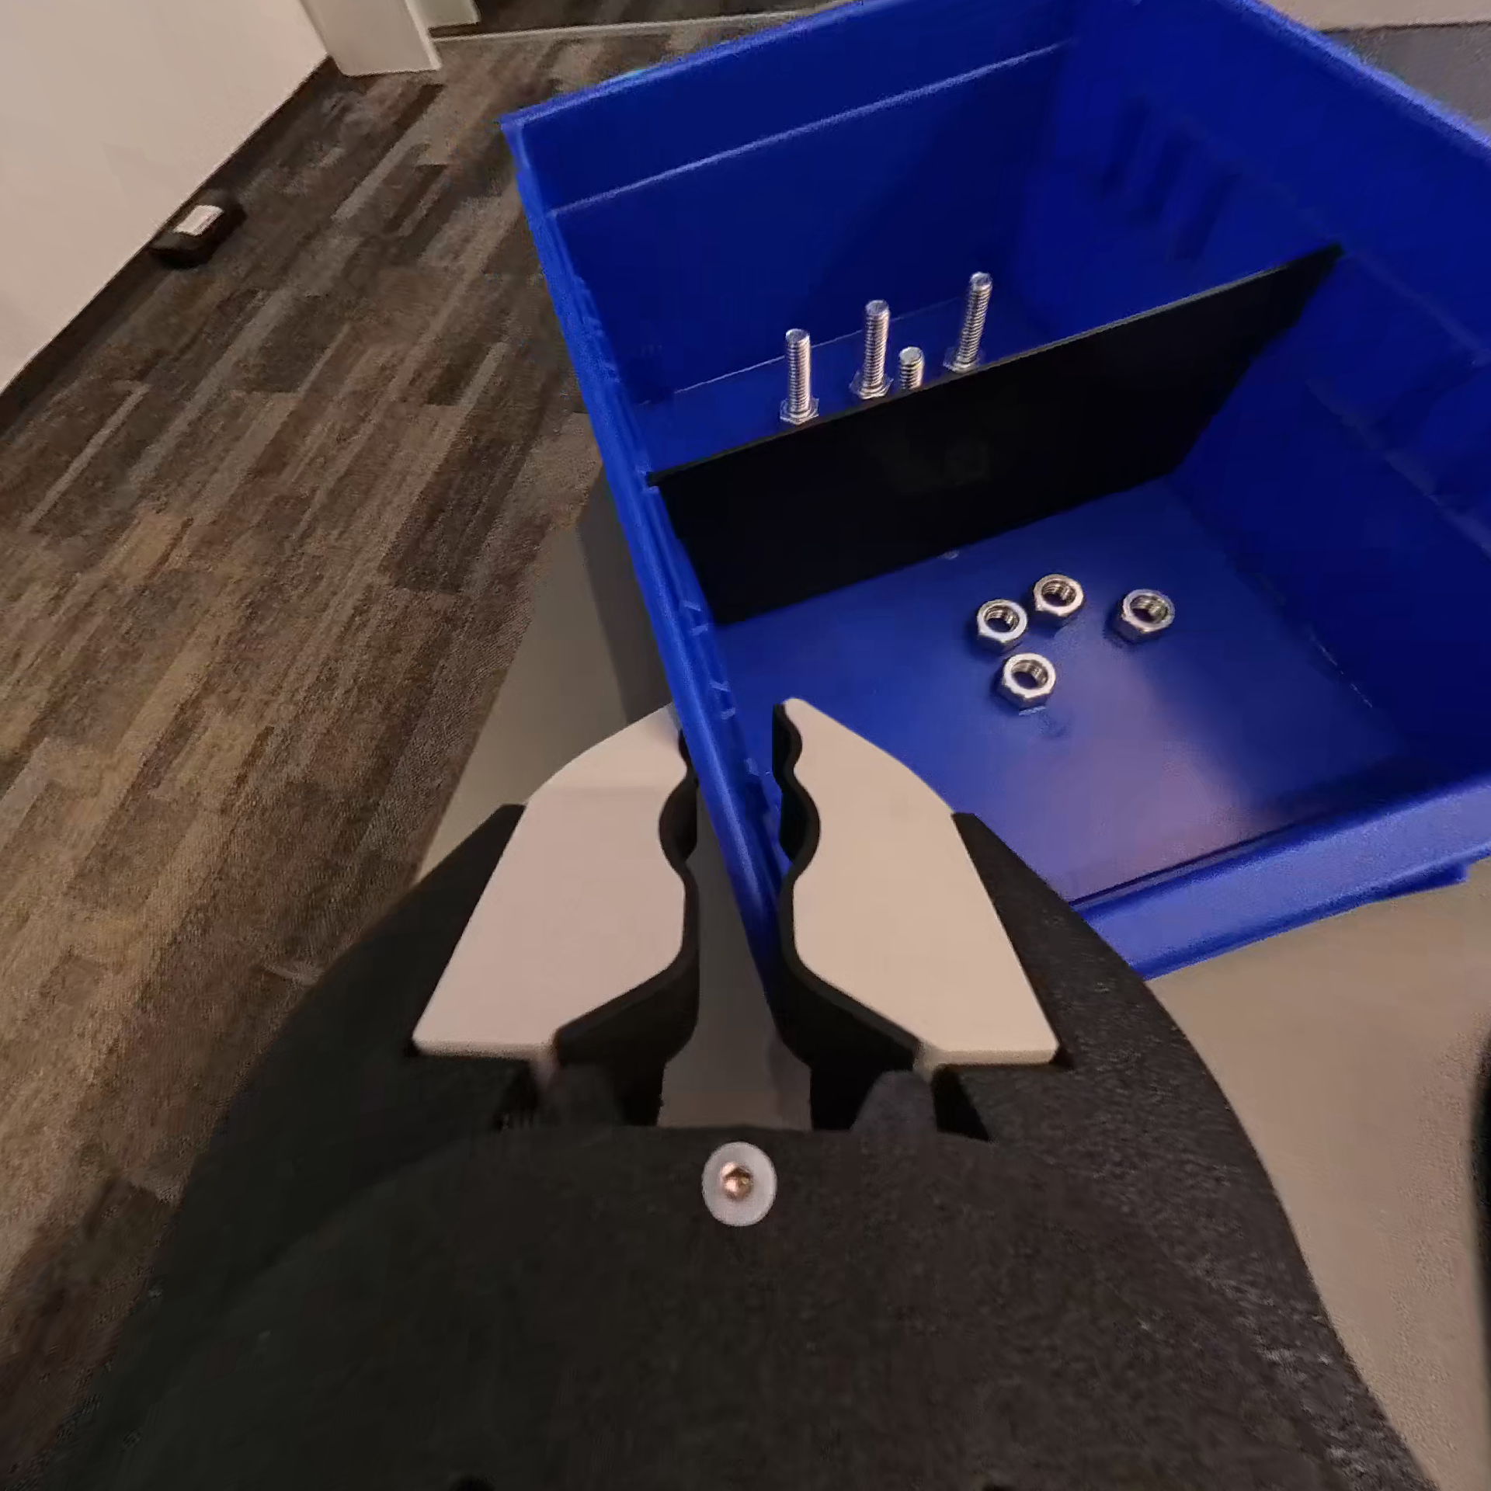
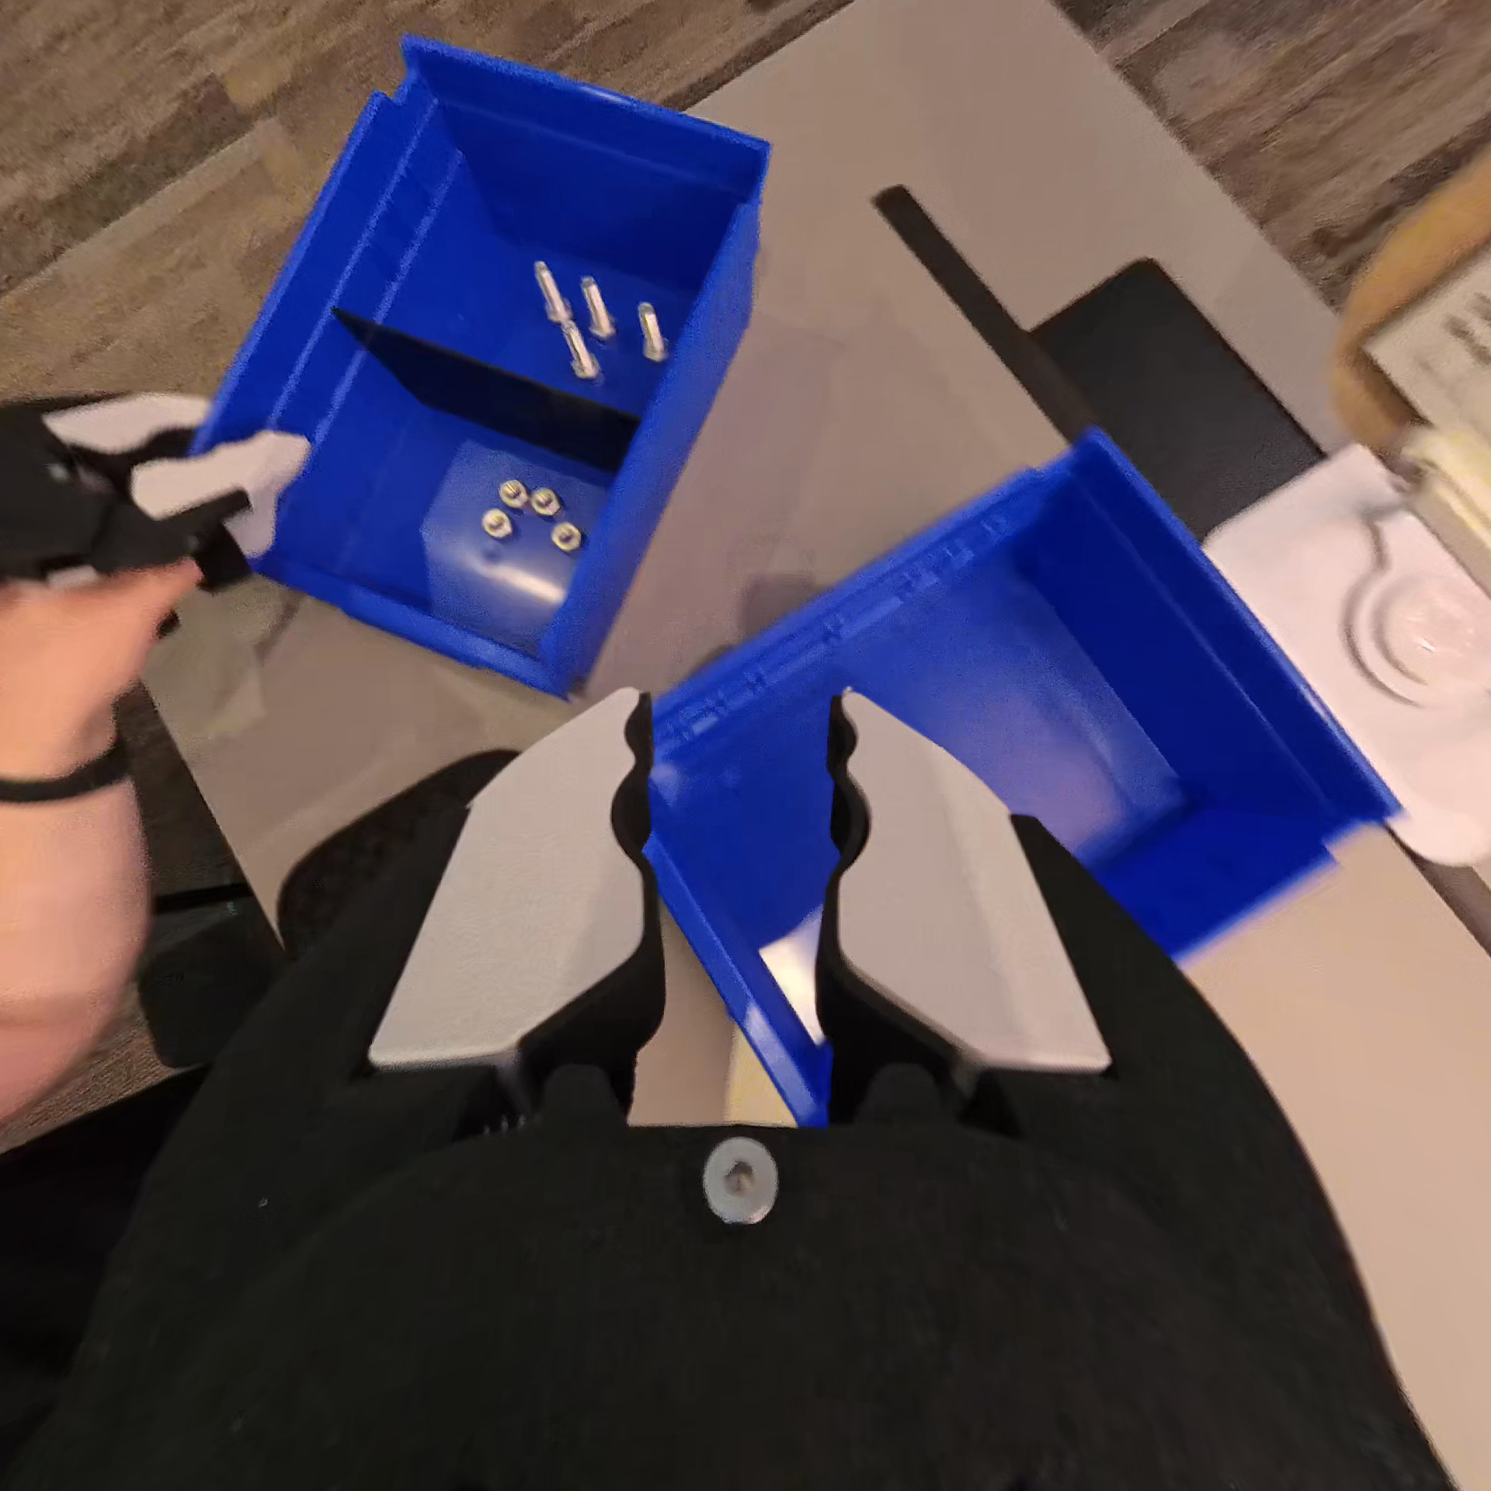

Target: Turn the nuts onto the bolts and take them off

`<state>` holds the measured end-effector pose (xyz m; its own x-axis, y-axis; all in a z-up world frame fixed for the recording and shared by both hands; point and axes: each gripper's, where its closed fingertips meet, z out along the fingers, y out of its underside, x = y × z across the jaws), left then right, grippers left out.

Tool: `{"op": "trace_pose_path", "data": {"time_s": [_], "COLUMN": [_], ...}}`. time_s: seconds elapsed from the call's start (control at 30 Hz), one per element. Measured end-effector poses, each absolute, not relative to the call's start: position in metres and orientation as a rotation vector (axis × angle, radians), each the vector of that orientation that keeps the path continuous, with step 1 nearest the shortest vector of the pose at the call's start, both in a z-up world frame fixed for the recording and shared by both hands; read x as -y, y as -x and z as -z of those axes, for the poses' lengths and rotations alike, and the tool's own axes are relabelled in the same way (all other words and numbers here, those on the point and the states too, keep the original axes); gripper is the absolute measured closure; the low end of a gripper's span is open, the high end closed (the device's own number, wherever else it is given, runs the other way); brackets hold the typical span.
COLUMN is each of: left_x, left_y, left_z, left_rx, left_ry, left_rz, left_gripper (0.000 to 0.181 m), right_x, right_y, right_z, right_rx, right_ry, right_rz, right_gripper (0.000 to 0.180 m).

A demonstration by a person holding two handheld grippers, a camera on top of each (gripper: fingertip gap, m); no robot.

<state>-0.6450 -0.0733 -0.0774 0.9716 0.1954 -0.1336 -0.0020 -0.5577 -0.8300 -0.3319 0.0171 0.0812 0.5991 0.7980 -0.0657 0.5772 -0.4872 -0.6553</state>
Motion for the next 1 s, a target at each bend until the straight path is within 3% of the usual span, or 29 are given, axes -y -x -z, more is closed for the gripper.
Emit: {"op": "trace_pose_path", "data": {"time_s": [0.17,0.33,0.7,0.73,0.87,1.0], "left_x": [0.047,0.027,0.013,0.013,0.014,0.020], "left_y": [0.680,0.701,0.709,0.707,0.704,0.710], "left_z": [0.079,0.079,0.079,0.079,0.066,0.047], "left_rx": [-0.062,-0.211,-0.313,-0.311,-0.215,-0.208], "left_ry": [2.201,2.212,2.192,2.189,2.133,2.079], "left_rz": [-0.154,-0.029,0.084,0.115,0.257,0.176], "left_gripper": [0.172,0.173,0.173,0.171,0.132,0.120], "right_x": [-0.001,0.004,-0.009,-0.012,-0.022,-0.025], "right_y": [0.238,0.174,0.158,0.162,0.172,0.182], "right_z": [-0.080,-0.044,0.023,0.026,0.034,0.058], "right_rx": [0.975,0.869,0.612,0.586,0.458,0.373], "right_ry": [2.251,2.366,2.549,2.550,2.577,2.667], "right_rz": [-0.508,-0.516,-0.566,-0.559,-0.530,-0.454], "right_gripper": [0.143,0.144,0.137,0.134,0.122,0.119]}}
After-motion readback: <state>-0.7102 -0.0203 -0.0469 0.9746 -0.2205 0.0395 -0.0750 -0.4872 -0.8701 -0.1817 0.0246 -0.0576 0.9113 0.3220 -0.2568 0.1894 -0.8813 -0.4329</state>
